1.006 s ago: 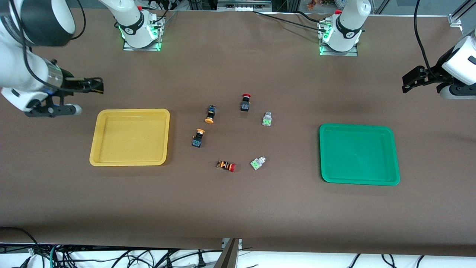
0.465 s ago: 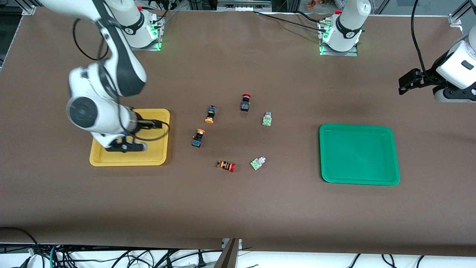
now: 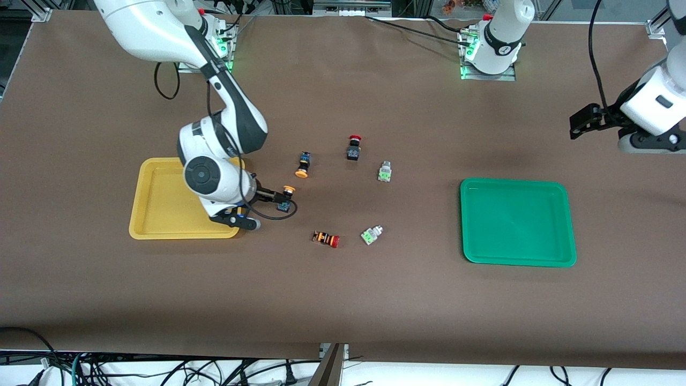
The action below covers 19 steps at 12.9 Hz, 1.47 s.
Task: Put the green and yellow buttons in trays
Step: 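Grasp an orange button with the right gripper while the left gripper reaches a green button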
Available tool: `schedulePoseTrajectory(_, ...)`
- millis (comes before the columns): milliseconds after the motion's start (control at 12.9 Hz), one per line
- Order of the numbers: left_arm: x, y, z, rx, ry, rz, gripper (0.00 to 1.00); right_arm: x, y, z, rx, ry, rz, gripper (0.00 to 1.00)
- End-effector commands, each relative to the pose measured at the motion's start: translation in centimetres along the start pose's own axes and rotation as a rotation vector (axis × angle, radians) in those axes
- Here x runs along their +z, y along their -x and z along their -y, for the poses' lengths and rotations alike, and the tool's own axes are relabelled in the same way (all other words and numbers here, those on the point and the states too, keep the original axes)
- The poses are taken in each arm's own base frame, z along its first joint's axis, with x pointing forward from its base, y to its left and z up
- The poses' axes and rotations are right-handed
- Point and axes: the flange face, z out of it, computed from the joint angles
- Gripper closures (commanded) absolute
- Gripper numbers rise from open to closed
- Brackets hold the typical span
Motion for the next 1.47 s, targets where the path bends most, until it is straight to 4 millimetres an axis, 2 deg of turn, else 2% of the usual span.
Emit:
schedulePoseTrajectory(0,2.7,-4.0,-3.1,0.039,0.009,0.050,0.00,1.7,0.4,2.1,0.037,-0.025,-0.025,0.00)
schedulePoseTrajectory(77,3.8,-5.3,-5.8,0.084,0.006,0.062,0.00,2.4,0.2,2.2,0.050,-0.031,-0.030,0.00)
schedulePoseTrajectory(310,9.2,-8.9,-14.0,0.193,-0.018,0.102,0.00,4.6,0.0,2.5,0.031,-0.025,-0.055,0.00)
schedulePoseTrajectory(387,10.8,-9.6,-16.7,0.227,-0.021,0.084,0.00,5.2,0.2,2.7,0.013,-0.010,-0.063,0.00)
schedulePoseTrajectory(619,14.8,-11.5,-22.8,0.314,0.009,-0.015,0.00,6.4,0.6,2.9,-0.001,0.009,-0.056,0.01)
schedulePoseTrajectory(697,15.4,-12.1,-23.6,0.310,0.059,-0.045,0.00,6.6,0.7,2.9,-0.003,0.012,-0.054,0.20)
schedulePoseTrajectory(774,16.0,-12.3,-25.4,0.316,0.116,-0.076,0.00,7.0,0.9,3.2,-0.008,0.016,-0.051,0.40)
schedulePoseTrajectory(929,19.6,-12.4,-29.8,0.352,0.170,-0.099,0.00,7.7,1.1,3.2,-0.018,0.025,-0.052,0.74)
schedulePoseTrajectory(1006,20.7,-12.6,-31.7,0.375,0.171,-0.150,0.00,8.1,1.1,3.2,-0.024,0.028,-0.056,0.95)
schedulePoseTrajectory(1084,22.3,-12.5,-33.5,0.394,0.173,-0.179,0.00,8.1,1.1,3.2,-0.035,0.031,-0.058,1.00)
schedulePoseTrajectory(1161,24.5,-12.0,-36.1,0.426,0.169,-0.197,0.00,7.5,1.0,3.3,-0.045,0.027,-0.065,1.00)
schedulePoseTrajectory(1239,26.8,-11.7,-38.1,0.446,0.174,-0.219,0.00,5.8,0.7,3.1,-0.063,0.032,-0.081,1.00)
schedulePoseTrajectory(1316,28.3,-11.9,-39.1,0.452,0.181,-0.257,0.00,4.1,0.4,2.3,-0.094,0.058,-0.073,1.00)
schedulePoseTrajectory(1394,28.9,-12.4,-39.1,0.468,0.174,-0.300,0.00,2.0,-0.2,1.1,-0.139,0.072,-0.066,1.00)
